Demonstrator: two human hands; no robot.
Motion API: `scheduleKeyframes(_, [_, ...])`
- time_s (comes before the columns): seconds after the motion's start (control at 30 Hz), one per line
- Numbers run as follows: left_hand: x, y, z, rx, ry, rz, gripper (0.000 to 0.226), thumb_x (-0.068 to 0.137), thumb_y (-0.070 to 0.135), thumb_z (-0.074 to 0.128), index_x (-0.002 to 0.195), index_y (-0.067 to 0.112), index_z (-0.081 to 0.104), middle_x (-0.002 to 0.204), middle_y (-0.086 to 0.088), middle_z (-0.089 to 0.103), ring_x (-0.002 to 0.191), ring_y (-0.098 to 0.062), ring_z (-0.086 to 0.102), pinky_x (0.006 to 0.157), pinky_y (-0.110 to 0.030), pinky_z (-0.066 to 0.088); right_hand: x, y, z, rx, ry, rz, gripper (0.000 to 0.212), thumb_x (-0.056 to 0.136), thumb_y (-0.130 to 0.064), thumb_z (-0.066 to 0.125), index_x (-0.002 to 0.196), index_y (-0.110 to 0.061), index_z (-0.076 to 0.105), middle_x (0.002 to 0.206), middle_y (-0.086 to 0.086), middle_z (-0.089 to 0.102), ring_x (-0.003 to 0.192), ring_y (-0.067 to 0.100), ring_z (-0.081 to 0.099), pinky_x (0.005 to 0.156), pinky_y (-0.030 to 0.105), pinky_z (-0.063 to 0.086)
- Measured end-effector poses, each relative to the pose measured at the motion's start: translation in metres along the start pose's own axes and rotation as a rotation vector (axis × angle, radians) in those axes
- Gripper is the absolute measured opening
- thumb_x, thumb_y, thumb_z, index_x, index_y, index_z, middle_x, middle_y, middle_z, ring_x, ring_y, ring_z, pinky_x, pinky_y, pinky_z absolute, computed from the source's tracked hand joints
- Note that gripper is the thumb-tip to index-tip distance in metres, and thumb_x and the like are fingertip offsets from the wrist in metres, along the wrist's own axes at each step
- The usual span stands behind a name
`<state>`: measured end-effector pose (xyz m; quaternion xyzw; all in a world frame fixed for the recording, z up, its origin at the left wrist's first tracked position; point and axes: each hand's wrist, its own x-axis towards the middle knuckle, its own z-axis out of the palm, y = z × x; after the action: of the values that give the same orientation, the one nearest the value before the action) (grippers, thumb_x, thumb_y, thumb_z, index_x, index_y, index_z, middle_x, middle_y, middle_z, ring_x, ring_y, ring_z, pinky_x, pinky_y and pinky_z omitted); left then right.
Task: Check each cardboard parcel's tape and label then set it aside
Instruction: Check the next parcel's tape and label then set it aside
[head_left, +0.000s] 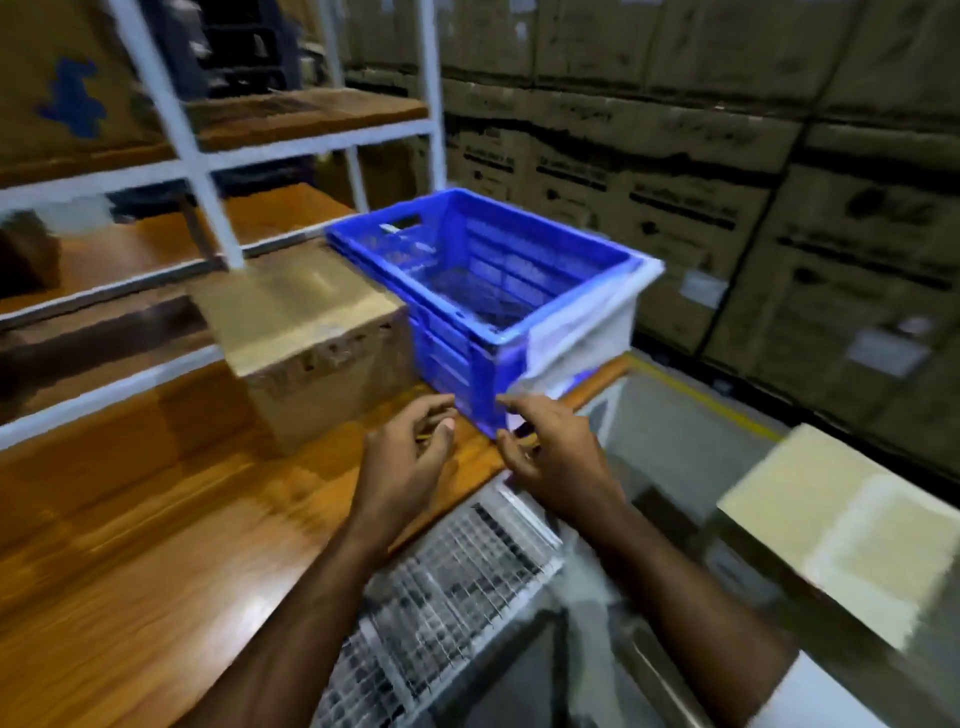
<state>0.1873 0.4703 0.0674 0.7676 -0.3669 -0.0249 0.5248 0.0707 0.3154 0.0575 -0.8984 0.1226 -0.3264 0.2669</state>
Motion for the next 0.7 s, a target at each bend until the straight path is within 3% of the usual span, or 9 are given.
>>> scheduleKeyframes(0.17, [-0.012, 0.031, 0.106, -0.074, -0.243, 0.106, 0.021, 0.092, 0.012, 0.066, 0.113, 0.013, 0.068, 0.102, 0.006, 0.072, 0.092, 0.01, 0.065, 0.077, -0.007, 0.048, -0.077, 0.058, -0.075, -0.11, 0.118, 0.315, 0.029, 0.085, -0.024, 0.067, 0.114, -0.02, 0.068, 0.096, 0.001, 0.071, 0.078, 0.015, 0.065, 0.073, 0.031, 0.054])
scheduleKeyframes(0.27, [-0.012, 0.047, 0.18, -0.129, -0.414, 0.081, 0.03, 0.09, 0.026, 0.061, 0.117, 0.013, 0.067, 0.104, 0.002, 0.073, 0.096, 0.0, 0.068, 0.085, -0.018, 0.054, -0.115, 0.105, -0.116, -0.152, 0.173, 0.478, 0.031, 0.088, -0.03, 0.064, 0.117, -0.021, 0.068, 0.103, 0.0, 0.07, 0.083, 0.013, 0.066, 0.078, 0.032, 0.055])
scheduleKeyframes(0.4, [-0.01, 0.072, 0.282, -0.098, -0.619, 0.0, 0.03, 0.095, 0.017, 0.063, 0.124, 0.013, 0.063, 0.112, -0.002, 0.071, 0.105, -0.011, 0.067, 0.094, -0.027, 0.052, -0.162, 0.174, -0.168, -0.158, 0.241, 0.699, 0.029, 0.09, -0.026, 0.065, 0.118, -0.02, 0.066, 0.113, -0.002, 0.07, 0.075, 0.006, 0.068, 0.077, 0.029, 0.054])
scheduleKeyframes(0.53, [0.009, 0.085, 0.382, 0.057, -0.738, -0.023, 0.037, 0.095, 0.019, 0.061, 0.131, 0.01, 0.058, 0.124, -0.008, 0.067, 0.114, -0.02, 0.063, 0.099, -0.033, 0.048, -0.204, 0.255, -0.205, -0.146, 0.29, 0.946, 0.035, 0.089, -0.023, 0.067, 0.123, -0.014, 0.064, 0.117, 0.006, 0.069, 0.081, 0.017, 0.07, 0.077, 0.029, 0.05])
scheduleKeyframes(0.7, [0.031, 0.074, 0.479, 0.321, -0.772, -0.048, 0.048, 0.097, 0.018, 0.057, 0.14, 0.003, 0.044, 0.136, -0.02, 0.054, 0.128, -0.037, 0.044, 0.101, -0.035, 0.033, -0.244, 0.344, -0.217, -0.159, 0.345, 1.215, 0.045, 0.087, -0.018, 0.067, 0.128, -0.002, 0.055, 0.123, 0.019, 0.058, 0.109, 0.036, 0.058, 0.088, 0.034, 0.043])
